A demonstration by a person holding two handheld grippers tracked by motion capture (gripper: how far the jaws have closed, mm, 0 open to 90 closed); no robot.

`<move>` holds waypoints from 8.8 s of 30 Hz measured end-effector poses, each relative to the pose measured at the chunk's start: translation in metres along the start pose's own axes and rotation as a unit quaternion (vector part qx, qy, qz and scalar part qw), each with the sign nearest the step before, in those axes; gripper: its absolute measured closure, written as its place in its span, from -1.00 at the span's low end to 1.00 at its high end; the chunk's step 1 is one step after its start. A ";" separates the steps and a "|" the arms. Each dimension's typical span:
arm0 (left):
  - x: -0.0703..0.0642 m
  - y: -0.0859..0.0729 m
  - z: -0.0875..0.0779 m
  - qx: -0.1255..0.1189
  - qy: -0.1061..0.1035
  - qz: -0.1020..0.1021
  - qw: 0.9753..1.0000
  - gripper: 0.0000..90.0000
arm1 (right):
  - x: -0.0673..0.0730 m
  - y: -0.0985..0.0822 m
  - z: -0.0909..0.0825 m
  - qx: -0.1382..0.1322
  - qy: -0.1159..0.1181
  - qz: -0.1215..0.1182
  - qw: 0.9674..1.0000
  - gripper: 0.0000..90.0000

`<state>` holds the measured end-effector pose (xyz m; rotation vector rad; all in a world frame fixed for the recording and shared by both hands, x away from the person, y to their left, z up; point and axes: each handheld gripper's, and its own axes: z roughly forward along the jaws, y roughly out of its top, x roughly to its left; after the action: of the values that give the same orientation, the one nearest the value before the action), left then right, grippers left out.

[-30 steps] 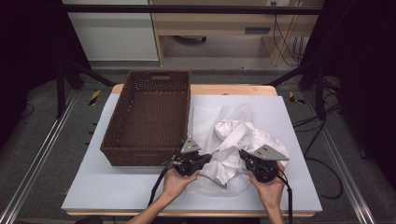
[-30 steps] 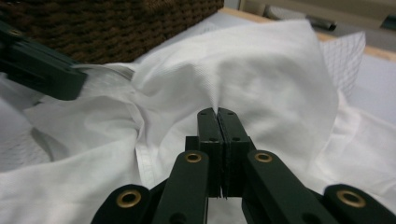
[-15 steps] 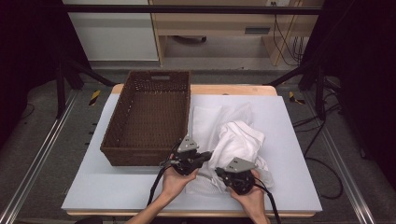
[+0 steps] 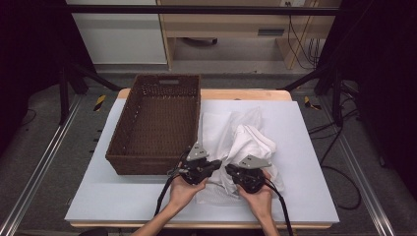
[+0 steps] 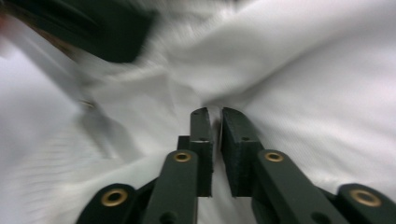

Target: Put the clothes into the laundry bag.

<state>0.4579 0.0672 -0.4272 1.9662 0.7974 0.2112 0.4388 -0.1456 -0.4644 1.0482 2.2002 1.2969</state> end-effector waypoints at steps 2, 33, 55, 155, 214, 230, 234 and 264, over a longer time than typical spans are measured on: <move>0.000 0.000 0.001 0.001 0.000 -0.002 1.000 0.98 | -0.002 0.008 -0.022 -0.033 0.017 0.010 0.999 0.78; 0.003 0.000 0.002 0.004 -0.003 -0.018 1.000 0.97 | -0.003 0.011 -0.051 -0.063 -0.015 -0.048 0.997 0.98; -0.002 0.002 -0.004 -0.001 0.001 0.001 1.000 0.98 | 0.004 -0.001 0.014 -0.008 -0.016 -0.016 1.000 0.83; -0.015 0.019 -0.030 -0.024 0.012 0.043 0.999 0.98 | 0.005 0.023 0.020 0.035 -0.037 -0.031 0.998 1.00; -0.005 0.004 -0.008 0.006 0.016 0.026 1.000 0.98 | -0.009 0.029 0.006 0.005 -0.081 0.017 0.997 0.73; 0.002 0.006 -0.011 -0.011 0.027 0.017 0.999 0.98 | 0.026 0.016 -0.023 0.022 -0.013 -0.028 0.999 -0.09; 0.001 0.008 -0.013 -0.015 0.026 0.018 0.999 0.98 | 0.028 0.016 -0.029 0.029 -0.001 -0.024 0.999 -0.16; -0.004 0.001 0.000 0.007 0.015 0.023 1.000 0.98 | -0.007 0.017 -0.014 -0.003 -0.053 0.056 0.997 0.55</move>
<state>0.4553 0.0645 -0.4254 1.9991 0.7755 0.2634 0.4414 -0.1538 -0.4432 1.2240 2.0855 1.2630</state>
